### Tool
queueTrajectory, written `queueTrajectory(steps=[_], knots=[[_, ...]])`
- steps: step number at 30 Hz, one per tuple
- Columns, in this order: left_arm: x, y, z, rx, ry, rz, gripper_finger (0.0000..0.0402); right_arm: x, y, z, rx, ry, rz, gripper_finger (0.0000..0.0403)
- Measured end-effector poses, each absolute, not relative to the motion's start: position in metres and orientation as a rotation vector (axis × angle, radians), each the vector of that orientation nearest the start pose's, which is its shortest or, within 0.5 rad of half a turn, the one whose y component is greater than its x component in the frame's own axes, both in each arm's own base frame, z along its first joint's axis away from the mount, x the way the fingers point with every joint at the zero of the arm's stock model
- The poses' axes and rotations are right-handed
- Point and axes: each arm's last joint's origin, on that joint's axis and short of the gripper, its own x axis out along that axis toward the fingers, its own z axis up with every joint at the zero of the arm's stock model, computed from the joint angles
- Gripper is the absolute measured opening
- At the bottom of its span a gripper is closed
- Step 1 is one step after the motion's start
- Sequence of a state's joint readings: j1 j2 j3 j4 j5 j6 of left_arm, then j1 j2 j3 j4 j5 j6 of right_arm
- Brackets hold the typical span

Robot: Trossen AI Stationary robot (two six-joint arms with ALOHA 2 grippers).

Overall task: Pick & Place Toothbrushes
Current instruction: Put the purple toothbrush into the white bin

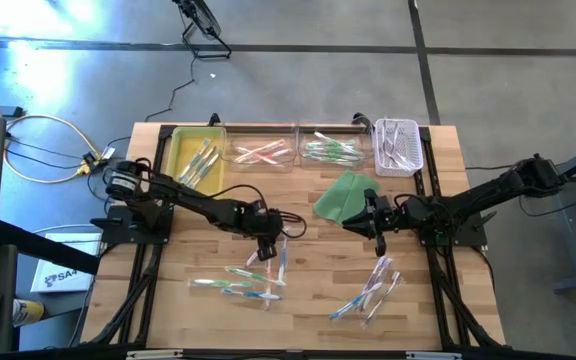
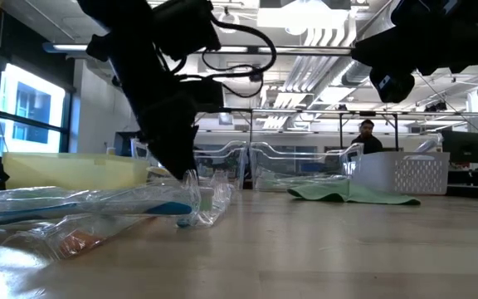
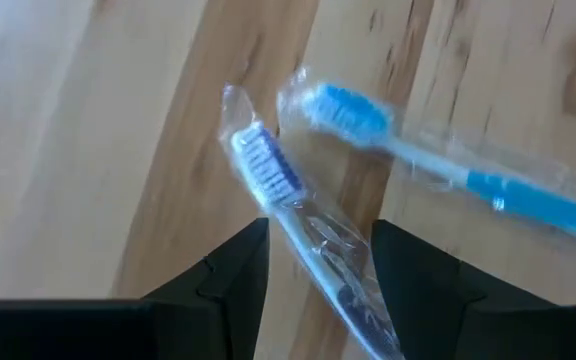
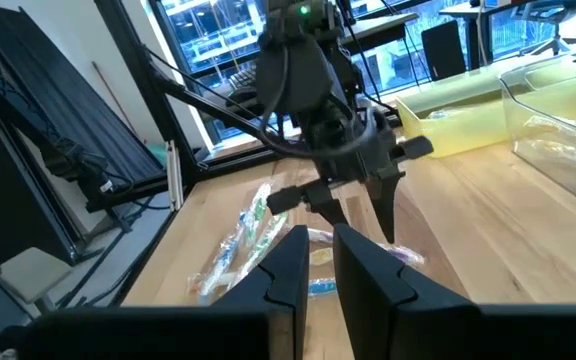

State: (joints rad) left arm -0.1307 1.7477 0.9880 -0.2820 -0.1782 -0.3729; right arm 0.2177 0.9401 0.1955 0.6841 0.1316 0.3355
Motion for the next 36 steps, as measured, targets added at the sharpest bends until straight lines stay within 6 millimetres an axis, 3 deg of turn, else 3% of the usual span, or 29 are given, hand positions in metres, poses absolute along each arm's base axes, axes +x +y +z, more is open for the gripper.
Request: queueTrajectory(steps=[36], knots=[[0.3253,-0.0378,0.1494,-0.165,1.089,0.246,0.0170,0.1779,0.0355,0.1889,0.325,0.073,0.076,0.0042]])
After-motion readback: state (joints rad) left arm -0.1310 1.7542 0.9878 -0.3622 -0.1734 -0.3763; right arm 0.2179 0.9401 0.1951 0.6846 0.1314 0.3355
